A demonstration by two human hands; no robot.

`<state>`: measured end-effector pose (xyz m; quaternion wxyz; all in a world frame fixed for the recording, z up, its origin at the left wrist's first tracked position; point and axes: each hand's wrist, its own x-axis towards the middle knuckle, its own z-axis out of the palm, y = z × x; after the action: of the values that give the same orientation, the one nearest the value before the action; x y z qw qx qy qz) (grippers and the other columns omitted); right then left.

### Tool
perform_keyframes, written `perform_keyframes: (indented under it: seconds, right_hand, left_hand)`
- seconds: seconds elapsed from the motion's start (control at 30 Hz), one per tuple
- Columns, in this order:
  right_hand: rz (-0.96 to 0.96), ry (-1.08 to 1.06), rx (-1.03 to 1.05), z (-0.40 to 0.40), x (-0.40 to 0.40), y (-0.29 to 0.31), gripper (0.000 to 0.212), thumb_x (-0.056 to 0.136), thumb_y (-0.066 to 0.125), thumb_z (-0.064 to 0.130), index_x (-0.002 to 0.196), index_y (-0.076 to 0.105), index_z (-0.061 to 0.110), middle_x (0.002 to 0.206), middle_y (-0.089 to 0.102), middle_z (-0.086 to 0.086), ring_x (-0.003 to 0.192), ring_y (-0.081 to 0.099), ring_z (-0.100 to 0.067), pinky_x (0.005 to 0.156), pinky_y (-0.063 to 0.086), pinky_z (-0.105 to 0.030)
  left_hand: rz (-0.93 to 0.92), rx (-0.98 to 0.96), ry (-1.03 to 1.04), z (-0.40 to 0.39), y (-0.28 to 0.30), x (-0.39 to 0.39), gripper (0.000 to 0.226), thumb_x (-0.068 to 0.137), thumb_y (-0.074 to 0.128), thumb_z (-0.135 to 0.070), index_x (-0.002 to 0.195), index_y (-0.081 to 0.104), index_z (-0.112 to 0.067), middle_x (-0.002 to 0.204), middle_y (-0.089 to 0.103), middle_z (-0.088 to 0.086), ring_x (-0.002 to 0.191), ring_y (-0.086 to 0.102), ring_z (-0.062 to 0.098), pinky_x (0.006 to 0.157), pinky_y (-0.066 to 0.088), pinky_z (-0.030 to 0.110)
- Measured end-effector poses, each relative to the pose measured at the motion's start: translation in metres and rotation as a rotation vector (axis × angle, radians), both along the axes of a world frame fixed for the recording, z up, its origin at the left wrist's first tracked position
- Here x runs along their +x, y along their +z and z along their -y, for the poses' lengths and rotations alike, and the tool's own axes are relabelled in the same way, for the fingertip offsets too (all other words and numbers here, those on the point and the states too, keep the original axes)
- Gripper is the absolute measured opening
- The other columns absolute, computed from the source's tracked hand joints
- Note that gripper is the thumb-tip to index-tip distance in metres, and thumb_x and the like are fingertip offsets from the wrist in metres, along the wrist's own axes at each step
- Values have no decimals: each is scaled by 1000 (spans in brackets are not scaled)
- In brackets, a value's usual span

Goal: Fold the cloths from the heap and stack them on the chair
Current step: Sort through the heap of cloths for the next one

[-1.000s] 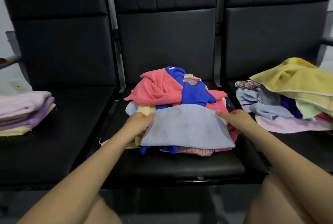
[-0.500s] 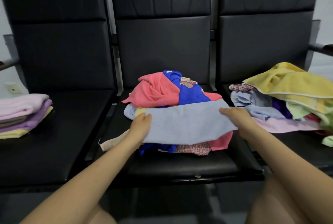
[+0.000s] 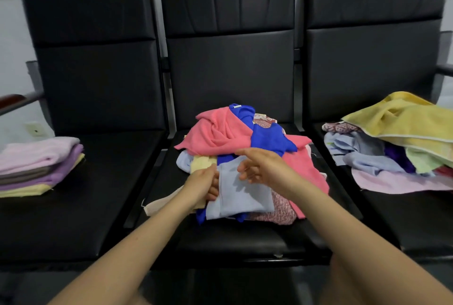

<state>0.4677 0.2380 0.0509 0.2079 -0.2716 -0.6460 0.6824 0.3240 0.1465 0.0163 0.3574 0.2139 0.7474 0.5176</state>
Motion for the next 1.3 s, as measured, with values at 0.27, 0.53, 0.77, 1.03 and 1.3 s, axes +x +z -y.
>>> perform_keyframes:
  seconds: [0.27,0.53,0.77,1.03,1.3]
  right_hand:
    - [198,-376,430,-36,23,-21,12,92,60,20,81,60,16,68,59,3,54,53,-8,54,42,-24]
    - [410,-150,492,-28,11,-40,40,77,75,48,81,56,13,61,60,0,50,52,-14,52,40,-27]
    - [357,58,420,-14,11,-35,15,84,73,27,91,71,14,89,74,-1,85,69,-17,79,53,-40]
    - [62,-57,45,25,-30,22,18,81,65,18,94,67,6,87,72,-12,82,69,-22,71,52,-31]
    - [22,61,7,58,-155,65,9,94,55,14,100,57,8,86,62,-7,69,60,-18,53,54,-26]
  left_hand:
    - [17,166,59,-12,-5,-2,11,95,54,-12,94,65,-9,93,66,14,89,61,30,83,48,40]
    - [-350,-197,-48,4,-21,-28,28,94,48,-30,72,43,-12,71,48,6,63,45,20,53,39,22]
    - [-176,-235,-169,13,-16,-19,34,96,52,-45,101,60,-13,83,60,3,69,58,17,60,49,25]
    - [684,116,-251,46,9,-35,38,74,66,-56,67,63,-19,61,56,-1,61,56,14,71,46,27]
    - [692,460,30,96,37,-133,31,83,63,-30,103,72,-9,94,73,11,78,70,23,70,55,31]
